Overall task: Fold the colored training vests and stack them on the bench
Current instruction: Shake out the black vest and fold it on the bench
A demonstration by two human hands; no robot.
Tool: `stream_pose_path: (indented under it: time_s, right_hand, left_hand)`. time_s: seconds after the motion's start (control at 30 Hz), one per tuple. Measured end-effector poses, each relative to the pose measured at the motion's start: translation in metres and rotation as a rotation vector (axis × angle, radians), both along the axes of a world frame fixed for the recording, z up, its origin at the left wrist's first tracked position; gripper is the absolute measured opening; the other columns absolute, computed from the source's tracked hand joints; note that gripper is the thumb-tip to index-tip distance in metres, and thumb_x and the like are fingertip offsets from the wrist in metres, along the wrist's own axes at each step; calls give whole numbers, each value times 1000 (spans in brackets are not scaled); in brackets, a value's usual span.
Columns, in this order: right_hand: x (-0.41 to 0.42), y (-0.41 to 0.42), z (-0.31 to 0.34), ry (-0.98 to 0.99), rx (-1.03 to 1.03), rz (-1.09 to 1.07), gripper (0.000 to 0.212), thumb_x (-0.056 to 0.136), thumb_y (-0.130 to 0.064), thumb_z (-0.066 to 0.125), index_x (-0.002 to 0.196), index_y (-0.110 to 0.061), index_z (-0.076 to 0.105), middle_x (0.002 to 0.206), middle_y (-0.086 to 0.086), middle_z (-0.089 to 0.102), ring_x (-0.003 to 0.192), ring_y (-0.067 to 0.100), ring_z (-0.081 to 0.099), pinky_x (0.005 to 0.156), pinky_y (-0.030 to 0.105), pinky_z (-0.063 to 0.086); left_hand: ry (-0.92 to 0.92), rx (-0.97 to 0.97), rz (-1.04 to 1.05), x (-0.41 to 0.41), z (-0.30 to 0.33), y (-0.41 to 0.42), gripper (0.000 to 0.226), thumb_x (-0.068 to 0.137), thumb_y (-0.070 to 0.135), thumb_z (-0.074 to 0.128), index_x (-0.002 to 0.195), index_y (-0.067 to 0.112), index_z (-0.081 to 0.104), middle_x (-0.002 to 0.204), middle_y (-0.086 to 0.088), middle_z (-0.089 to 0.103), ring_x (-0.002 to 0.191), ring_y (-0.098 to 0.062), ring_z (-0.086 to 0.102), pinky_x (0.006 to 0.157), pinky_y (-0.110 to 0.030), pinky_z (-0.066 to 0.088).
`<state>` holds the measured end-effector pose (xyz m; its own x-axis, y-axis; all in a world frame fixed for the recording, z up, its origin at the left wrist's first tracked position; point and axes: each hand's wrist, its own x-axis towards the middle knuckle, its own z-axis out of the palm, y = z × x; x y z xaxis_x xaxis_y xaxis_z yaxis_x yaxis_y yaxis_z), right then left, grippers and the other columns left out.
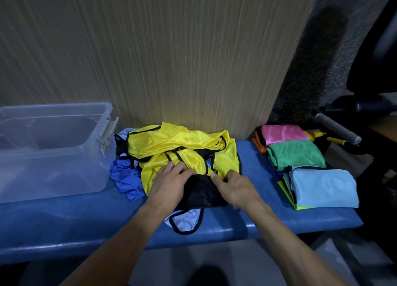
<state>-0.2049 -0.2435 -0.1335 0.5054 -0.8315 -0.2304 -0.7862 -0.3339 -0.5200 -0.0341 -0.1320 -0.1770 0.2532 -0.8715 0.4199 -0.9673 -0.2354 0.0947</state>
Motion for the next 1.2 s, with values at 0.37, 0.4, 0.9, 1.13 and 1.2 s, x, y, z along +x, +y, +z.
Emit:
stream_pose_path:
  time_s: [0.37,0.4,0.9,1.13,1.2]
  right_hand:
    - [-7,3,11,-281,225,-151,46,89,-50,70,105,-10,55,104,8,62,66,22,66,43,24,47]
    - [-7,2,11,-308,269,-162,43,89,-49,70,101,-10,55,100,8,63,68,20,64,44,24,47]
    - [-20,-25,18,-156,520,-49,57,86,-56,73,110,-7,55,102,11,66,73,21,63,47,25,52]
    - [-24,-46,9,-297,176,39,66,65,-59,84,121,-30,64,114,-5,62,105,15,63,81,35,59]
    - [-27,-54,6,-311,156,79,69,55,-67,82,111,-30,69,108,-4,70,102,15,67,89,40,57]
  left_hand:
    - [156,26,-96,-3,-1,7,47,91,1,52,128,27,64,107,4,56,95,-21,47,78,-37,45]
    - [167,24,-101,-3,-1,8,46,90,3,49,127,26,64,106,4,56,94,-21,46,79,-37,46]
    - [81,89,-179,-18,-9,0,46,87,25,23,114,24,59,102,9,52,92,-16,49,81,-30,40]
    - [206,80,-236,-13,25,-44,28,87,21,43,101,29,66,91,16,57,90,-13,47,83,-36,40]
    - [249,36,-258,-8,34,-68,25,88,22,48,102,29,67,95,15,57,94,-14,50,83,-38,44]
